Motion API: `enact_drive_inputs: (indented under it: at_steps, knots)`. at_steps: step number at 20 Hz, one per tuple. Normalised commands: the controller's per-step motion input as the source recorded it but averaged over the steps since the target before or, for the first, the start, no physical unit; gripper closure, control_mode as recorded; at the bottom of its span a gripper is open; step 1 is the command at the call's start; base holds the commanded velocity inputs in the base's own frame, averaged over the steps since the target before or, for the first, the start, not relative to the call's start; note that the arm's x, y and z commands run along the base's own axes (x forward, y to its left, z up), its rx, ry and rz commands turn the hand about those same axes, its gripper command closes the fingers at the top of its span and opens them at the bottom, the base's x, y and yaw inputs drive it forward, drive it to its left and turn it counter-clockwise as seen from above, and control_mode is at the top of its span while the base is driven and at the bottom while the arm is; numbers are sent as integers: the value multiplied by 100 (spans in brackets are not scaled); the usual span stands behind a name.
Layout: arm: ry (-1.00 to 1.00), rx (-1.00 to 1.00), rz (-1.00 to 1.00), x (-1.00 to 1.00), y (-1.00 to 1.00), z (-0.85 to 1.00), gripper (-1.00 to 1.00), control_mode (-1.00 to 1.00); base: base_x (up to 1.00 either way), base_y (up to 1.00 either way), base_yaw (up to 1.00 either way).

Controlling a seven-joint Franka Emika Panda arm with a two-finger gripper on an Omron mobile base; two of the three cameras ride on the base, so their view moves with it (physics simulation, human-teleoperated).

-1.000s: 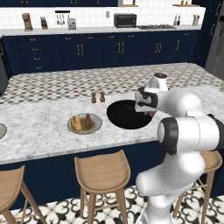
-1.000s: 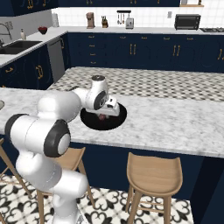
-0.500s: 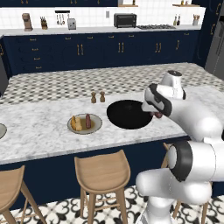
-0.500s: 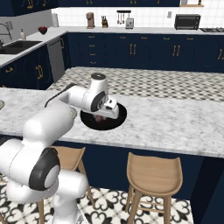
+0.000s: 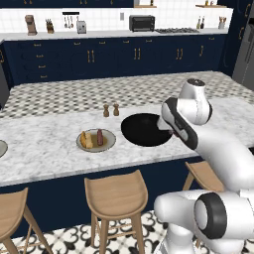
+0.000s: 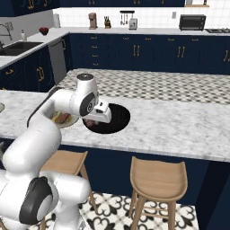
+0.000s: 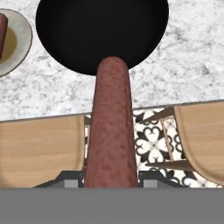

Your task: Place one bun and one sausage from the bowl on each plate.

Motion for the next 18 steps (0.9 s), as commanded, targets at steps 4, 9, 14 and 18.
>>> enact_drive_inputs:
  at_steps: [4, 9, 14, 18]
  knots:
    - [0, 0, 0, -32, 3, 13, 100, -100, 0, 0, 0]
    - [0, 0, 0, -2, 1, 8, 100, 100, -3, 0, 0]
    - [0, 0, 0, 0, 0, 0, 100, 100, -90, 8, 0]
    - [0, 0, 0, 0, 0, 0, 100, 100, -73, 92, 0]
